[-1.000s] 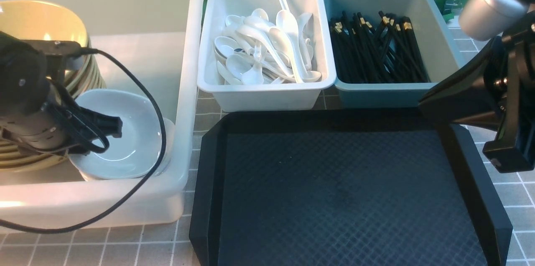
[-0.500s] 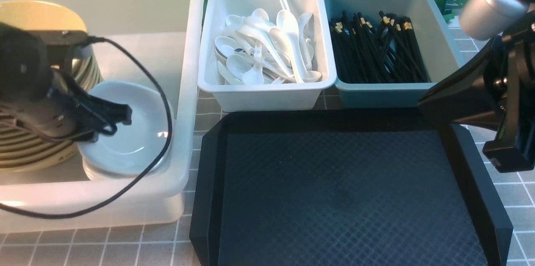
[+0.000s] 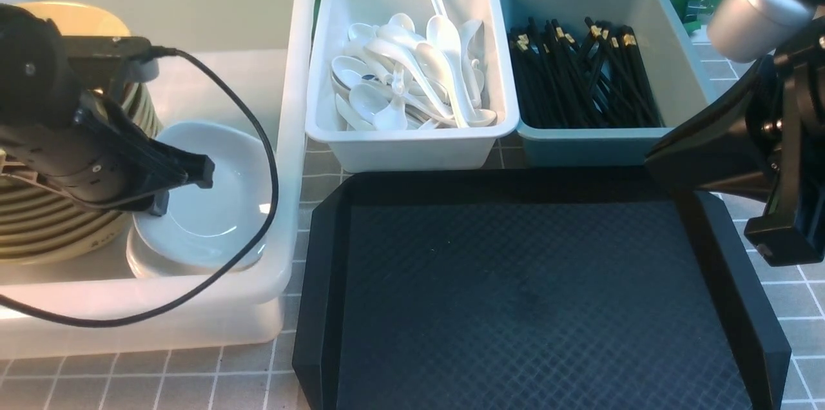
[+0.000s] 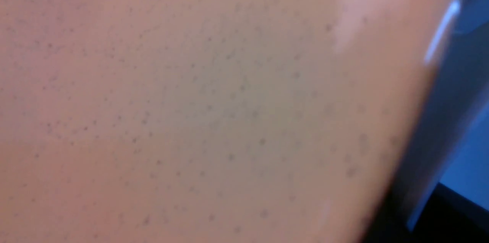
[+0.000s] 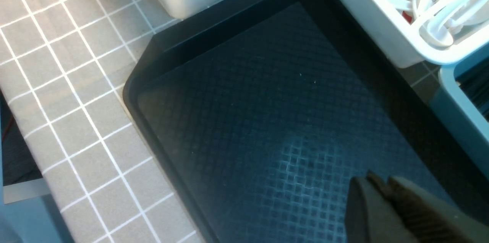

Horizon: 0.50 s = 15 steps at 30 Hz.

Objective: On grey table put chopsticks spoon bowls plates into blue grey white boxes.
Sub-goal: 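Place the white bowl into the white bin with the other dishes with the left gripper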

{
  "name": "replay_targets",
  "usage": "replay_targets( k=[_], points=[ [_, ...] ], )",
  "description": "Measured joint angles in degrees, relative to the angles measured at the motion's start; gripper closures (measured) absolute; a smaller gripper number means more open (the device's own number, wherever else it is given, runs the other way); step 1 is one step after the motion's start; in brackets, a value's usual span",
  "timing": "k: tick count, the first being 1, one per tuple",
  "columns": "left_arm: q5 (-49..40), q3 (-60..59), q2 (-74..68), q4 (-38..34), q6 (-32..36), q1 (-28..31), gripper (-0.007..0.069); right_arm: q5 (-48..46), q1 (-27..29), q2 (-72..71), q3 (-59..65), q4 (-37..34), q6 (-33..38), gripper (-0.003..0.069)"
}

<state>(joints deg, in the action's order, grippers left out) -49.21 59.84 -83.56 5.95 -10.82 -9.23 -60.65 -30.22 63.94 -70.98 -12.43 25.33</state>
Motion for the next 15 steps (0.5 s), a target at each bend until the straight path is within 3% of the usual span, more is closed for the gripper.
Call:
replay_targets(
  k=[3, 10, 11, 13, 15],
  points=[
    [-1.0, 0.1, -1.2, 0.1, 2.6, 0.0, 0.0566, 0.0, 0.0, 0.0, 0.0, 0.0, 0.0, 0.0569],
    [-4.8, 0.8, -2.7, -0.2, 7.3, -0.3, 0.0234, 0.0, 0.0, 0.0, 0.0, 0.0, 0.0, 0.0564],
    [-5.0, 0.9, -2.7, -0.2, 7.3, -0.4, 0.0234, 0.0, 0.0, 0.0, 0.0, 0.0, 0.0, 0.0564],
    [-7.5, 2.9, -2.1, -0.3, 6.5, -0.6, 0.0134, 0.0, 0.0, 0.0, 0.0, 0.0, 0.0, 0.0563],
    [-9.7, 4.8, -1.0, -0.6, 5.6, -0.6, 0.0085, 0.0, 0.0, 0.0, 0.0, 0.0, 0.0, 0.0563]
  ],
)
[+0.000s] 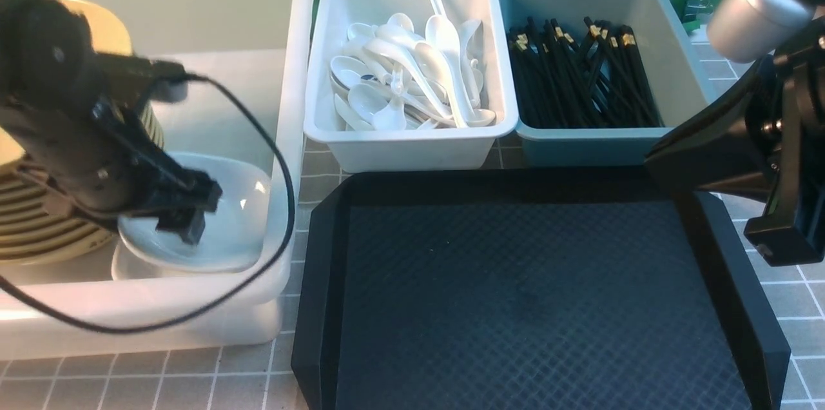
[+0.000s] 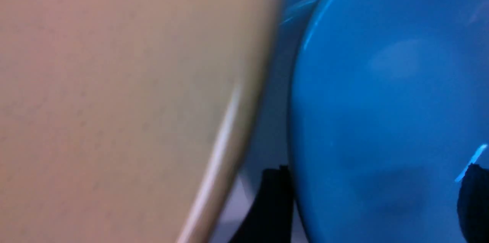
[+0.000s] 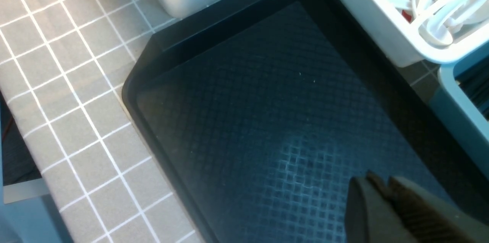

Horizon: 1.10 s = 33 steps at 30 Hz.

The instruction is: On grey table put chopsticks spoon bowls plates into blue grey white boxes.

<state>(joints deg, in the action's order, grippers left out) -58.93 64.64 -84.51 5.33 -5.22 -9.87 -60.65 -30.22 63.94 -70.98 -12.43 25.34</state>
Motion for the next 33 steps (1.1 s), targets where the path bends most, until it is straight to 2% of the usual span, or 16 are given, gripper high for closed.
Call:
replay_targets(
  k=[4, 9, 11, 15, 16, 17, 18, 23, 27, 33],
  points=[
    [-2.2, 2.5, 4.4, 0.4, -0.6, 0.0, 0.0079, 0.0, 0.0, 0.0, 0.0, 0.0, 0.0, 0.0563],
    [-3.8, 2.6, 12.4, 1.0, -1.2, 0.0, 0.0198, 0.0, 0.0, 0.0, 0.0, 0.0, 0.0, 0.0563],
    [-3.7, 2.4, 15.0, 1.5, -1.2, 0.0, 0.0270, 0.0, 0.0, 0.0, 0.0, 0.0, 0.0, 0.0563],
    [-1.8, -0.4, 23.4, 3.0, -0.5, 0.0, 0.0460, 0.0, 0.0, 0.0, 0.0, 0.0, 0.0, 0.0563],
    [-0.6, -1.8, 26.3, 3.5, 0.3, 0.0, 0.0526, 0.0, 0.0, -0.1, 0.0, 0.0, 0.0, 0.0563],
    [-0.1, -2.4, 27.6, 3.5, 0.6, 0.0, 0.0537, 0.1, 0.0, -0.1, 0.0, 0.0, 0.0, 0.0563],
    [2.1, -5.6, 32.9, 3.7, 1.3, 0.0, 0.0594, 0.3, 0.0, -0.5, 0.0, 0.0, -0.1, 0.0563],
    [7.9, -17.8, 48.3, 3.9, 1.4, 0.0, 0.0634, 3.5, 0.0, -4.3, 1.2, 0.0, -1.2, 0.0563],
    [11.8, -28.3, 60.8, 3.9, 0.1, 0.0, 0.0636, 12.4, 0.0, -12.2, 8.2, -0.2, -1.7, 0.0563],
    [18.7, -35.0, 72.6, 4.0, -0.1, 0.0, 0.0636, 24.5, 0.0, -25.1, 19.9, -2.9, -1.7, 0.0561]
  ],
)
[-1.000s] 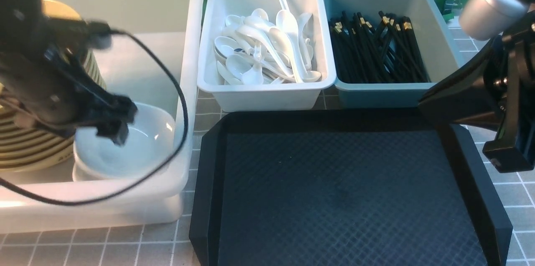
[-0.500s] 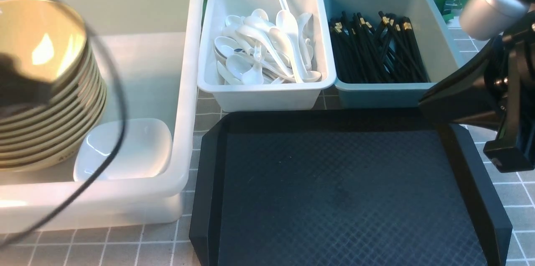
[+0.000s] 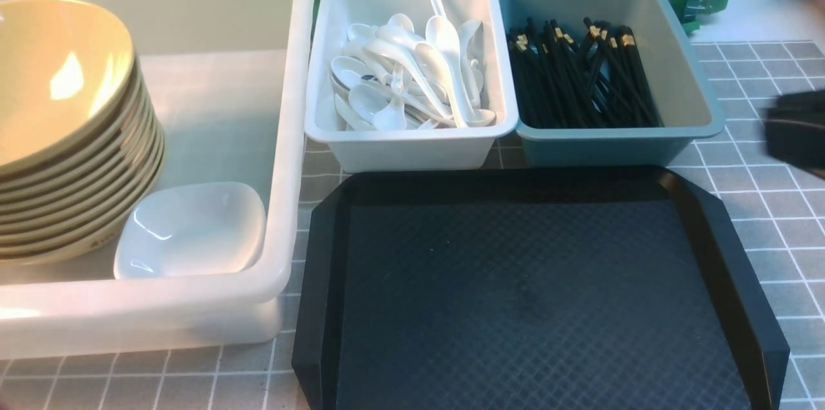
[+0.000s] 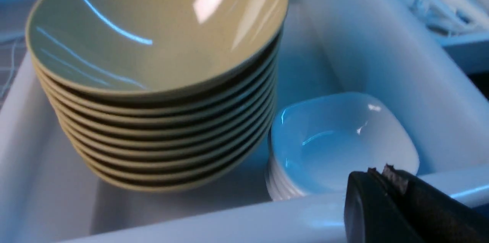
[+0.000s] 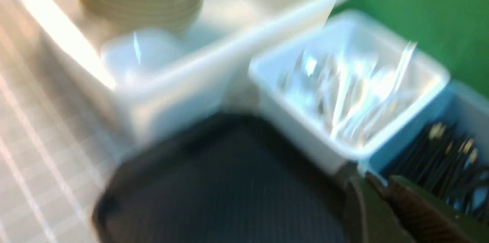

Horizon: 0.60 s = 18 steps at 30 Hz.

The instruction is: On grey table put chopsticks spoon bowls plates into blue grey white boxes.

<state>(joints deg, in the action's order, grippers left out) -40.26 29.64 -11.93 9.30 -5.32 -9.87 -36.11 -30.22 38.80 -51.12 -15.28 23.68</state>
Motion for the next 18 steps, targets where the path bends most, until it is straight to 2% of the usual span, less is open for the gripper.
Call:
replay_targets(
  k=[4, 8, 18],
  points=[
    [4.9, -2.2, 5.6, 0.6, 0.0, 0.0, 0.0636, 11.7, 0.0, -10.0, 8.8, -2.5, 0.0, 0.0561],
    [5.7, -2.5, 7.2, 0.9, 0.0, 0.0, 0.0636, 18.2, 0.0, -14.0, 12.7, -2.8, 0.0, 0.0561],
    [5.7, -4.9, 7.4, 1.0, 0.0, 0.0, 0.0636, 19.0, 0.0, -14.8, 15.8, -3.0, -0.1, 0.0551]
  ],
)
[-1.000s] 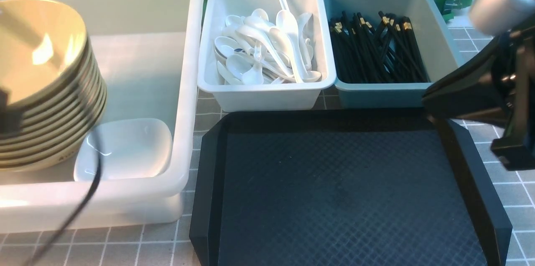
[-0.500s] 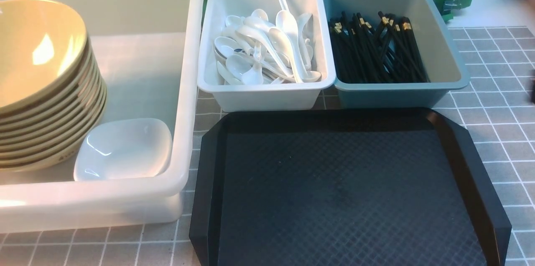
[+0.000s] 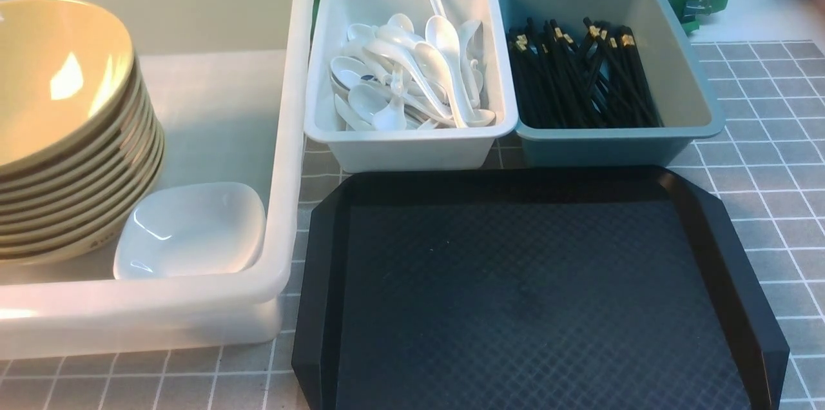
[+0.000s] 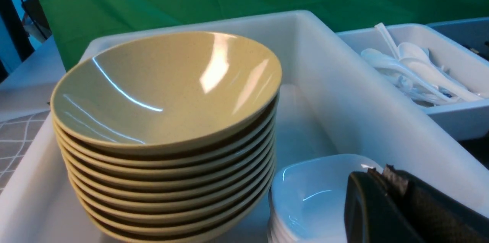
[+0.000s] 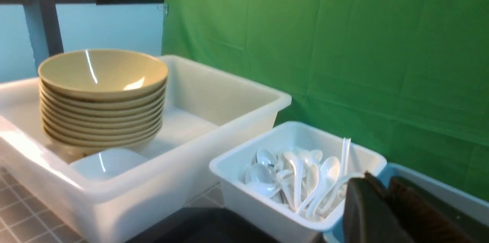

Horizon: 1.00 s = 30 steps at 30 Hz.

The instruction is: On grey table put chopsticks spoon bowls plates into blue grey white boxes.

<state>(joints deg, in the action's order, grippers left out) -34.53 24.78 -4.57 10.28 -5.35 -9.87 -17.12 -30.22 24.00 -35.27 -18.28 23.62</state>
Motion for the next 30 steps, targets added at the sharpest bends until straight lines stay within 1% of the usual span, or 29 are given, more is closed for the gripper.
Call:
replay_targets(
  k=[9, 11, 13, 14, 15, 16, 17, 18, 20, 23, 25, 26, 30],
  points=[
    [-0.9, -3.4, 0.0, 0.0, 0.0, 0.0, 0.0636, -0.7, 0.0, 0.0, 0.2, 0.1, 0.0, 0.0545],
    [-0.9, -4.5, 0.0, 0.0, 0.0, 0.0, 0.0636, -0.4, 0.2, -0.4, 0.8, 1.0, -0.5, 0.0550],
    [-0.8, -5.1, 0.0, 0.0, 0.0, 0.0, 0.0636, 0.6, 1.1, -1.5, 2.4, 3.2, -2.3, 0.0571],
    [-0.6, -5.7, 0.0, 0.0, 0.0, 0.0, 0.0636, 2.0, 3.2, -2.7, 4.8, 6.4, -5.8, 0.0604],
    [-0.4, -6.0, 0.0, 0.0, 0.0, 0.0, 0.0636, 3.0, 5.4, -3.8, 6.9, 9.0, -9.0, 0.0620],
    [-0.1, -6.2, 0.0, 0.0, 0.0, 0.0, 0.0636, 3.7, 8.7, -5.4, 9.8, 11.8, -13.1, 0.0626],
    [-0.1, -6.2, 0.0, 0.0, 0.0, 0.0, 0.0636, 3.8, 9.9, -6.0, 10.7, 12.3, -14.4, 0.0626],
    [0.0, -6.2, 0.0, 0.0, 0.0, 0.0, 0.0636, 4.0, 15.2, -8.6, 14.8, 15.7, -18.8, 0.0627],
    [0.0, -6.2, 0.0, 0.0, 0.0, 0.0, 0.0636, 4.0, 21.9, -12.1, 19.5, 18.3, -22.0, 0.0627],
    [0.1, -6.2, 0.0, 0.0, 0.0, 0.0, 0.0636, 3.9, 27.8, -16.0, 24.6, 20.0, -24.0, 0.0627],
    [0.1, -6.2, 0.0, 0.0, 0.0, 0.0, 0.0636, 3.4, 32.6, -21.5, 31.5, 21.7, -27.4, 0.0629],
    [0.1, -6.2, 0.0, 0.0, 0.0, 0.0, 0.0636, 3.2, 33.1, -23.3, 33.8, 22.0, -28.3, 0.0629],
    [0.3, -6.2, 0.0, 0.0, 0.0, 0.0, 0.0636, 2.5, 32.6, -24.5, 36.8, 22.7, -30.0, 0.0629]
  ],
)
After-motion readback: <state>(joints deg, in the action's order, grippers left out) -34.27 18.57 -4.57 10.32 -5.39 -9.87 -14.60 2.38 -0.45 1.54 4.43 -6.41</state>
